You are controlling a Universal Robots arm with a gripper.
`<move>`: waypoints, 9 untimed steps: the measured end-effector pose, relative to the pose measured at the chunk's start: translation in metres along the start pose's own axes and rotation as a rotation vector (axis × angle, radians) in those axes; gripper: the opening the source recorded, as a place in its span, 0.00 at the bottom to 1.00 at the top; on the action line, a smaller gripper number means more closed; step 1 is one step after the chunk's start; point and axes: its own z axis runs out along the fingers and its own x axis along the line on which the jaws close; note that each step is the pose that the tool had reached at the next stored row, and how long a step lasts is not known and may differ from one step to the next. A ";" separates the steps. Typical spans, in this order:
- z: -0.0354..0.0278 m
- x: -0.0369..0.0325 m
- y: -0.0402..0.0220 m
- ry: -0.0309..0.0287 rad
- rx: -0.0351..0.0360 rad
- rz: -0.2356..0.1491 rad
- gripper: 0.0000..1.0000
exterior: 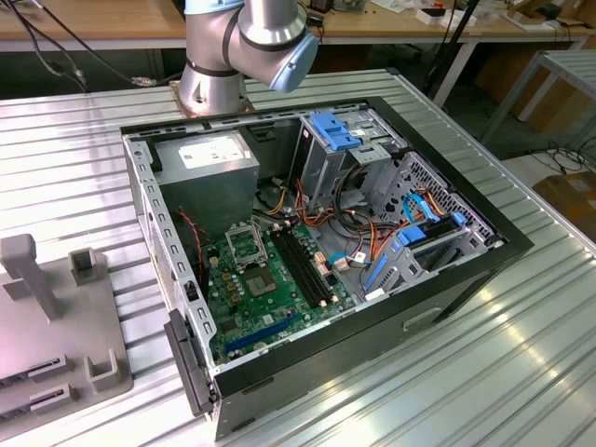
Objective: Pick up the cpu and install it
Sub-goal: 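Pick up the cpu and move it towards the insertion slot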
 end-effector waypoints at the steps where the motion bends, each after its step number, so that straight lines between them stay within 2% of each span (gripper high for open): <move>1: -0.0008 0.0000 0.0000 0.0002 0.0000 0.000 0.47; 9: -0.0066 0.0000 -0.0002 0.0017 0.0000 0.000 0.47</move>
